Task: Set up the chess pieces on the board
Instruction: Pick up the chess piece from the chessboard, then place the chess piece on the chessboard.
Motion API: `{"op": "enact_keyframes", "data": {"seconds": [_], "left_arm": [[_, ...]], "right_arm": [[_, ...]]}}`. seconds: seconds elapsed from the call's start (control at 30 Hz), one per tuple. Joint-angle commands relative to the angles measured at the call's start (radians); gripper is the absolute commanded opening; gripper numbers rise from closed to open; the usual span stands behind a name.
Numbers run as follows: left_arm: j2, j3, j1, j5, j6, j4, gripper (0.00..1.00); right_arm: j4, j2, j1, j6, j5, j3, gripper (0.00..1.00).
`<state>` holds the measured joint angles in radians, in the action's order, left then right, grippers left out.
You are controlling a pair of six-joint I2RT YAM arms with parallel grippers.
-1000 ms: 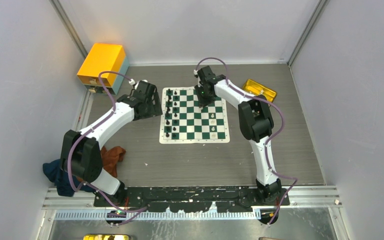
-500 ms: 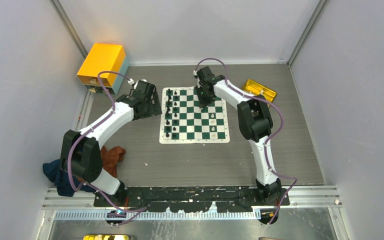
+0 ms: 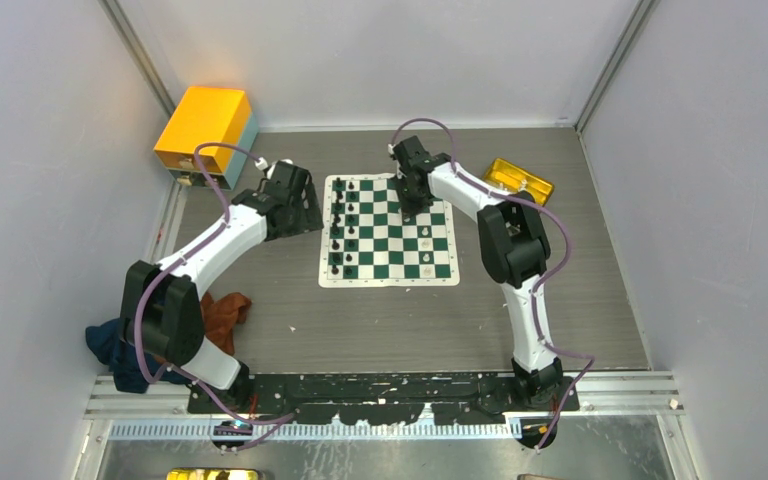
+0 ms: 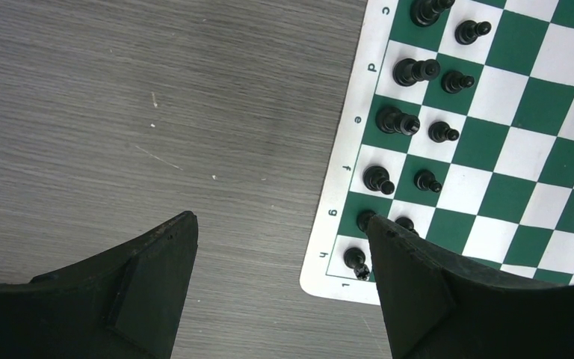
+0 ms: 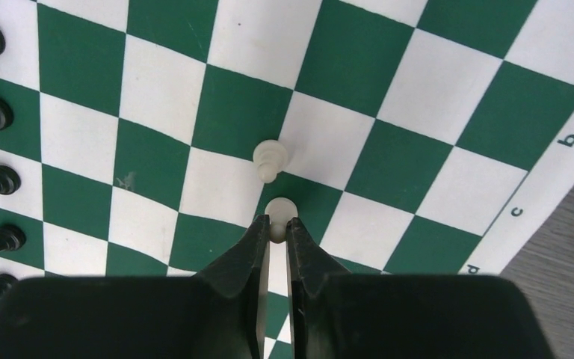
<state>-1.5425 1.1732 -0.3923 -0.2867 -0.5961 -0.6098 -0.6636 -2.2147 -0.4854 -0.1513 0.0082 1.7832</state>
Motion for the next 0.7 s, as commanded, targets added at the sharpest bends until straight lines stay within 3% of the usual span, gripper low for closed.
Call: {"op": "enact_keyframes", "data": {"seconds": [0.0, 0.67], "left_arm": [[0.045, -0.007, 0.004, 0.003, -0.01, 0.041, 0.84], [0.029, 0.007, 0.003, 0.011, -0.01, 0.04, 0.84]], "right_arm": [[0.015, 0.105, -0.002, 0.01, 0.05, -0.024, 0.08], [0.005, 0.123, 0.064, -0.012, 0.086, -0.062, 0.08]]}}
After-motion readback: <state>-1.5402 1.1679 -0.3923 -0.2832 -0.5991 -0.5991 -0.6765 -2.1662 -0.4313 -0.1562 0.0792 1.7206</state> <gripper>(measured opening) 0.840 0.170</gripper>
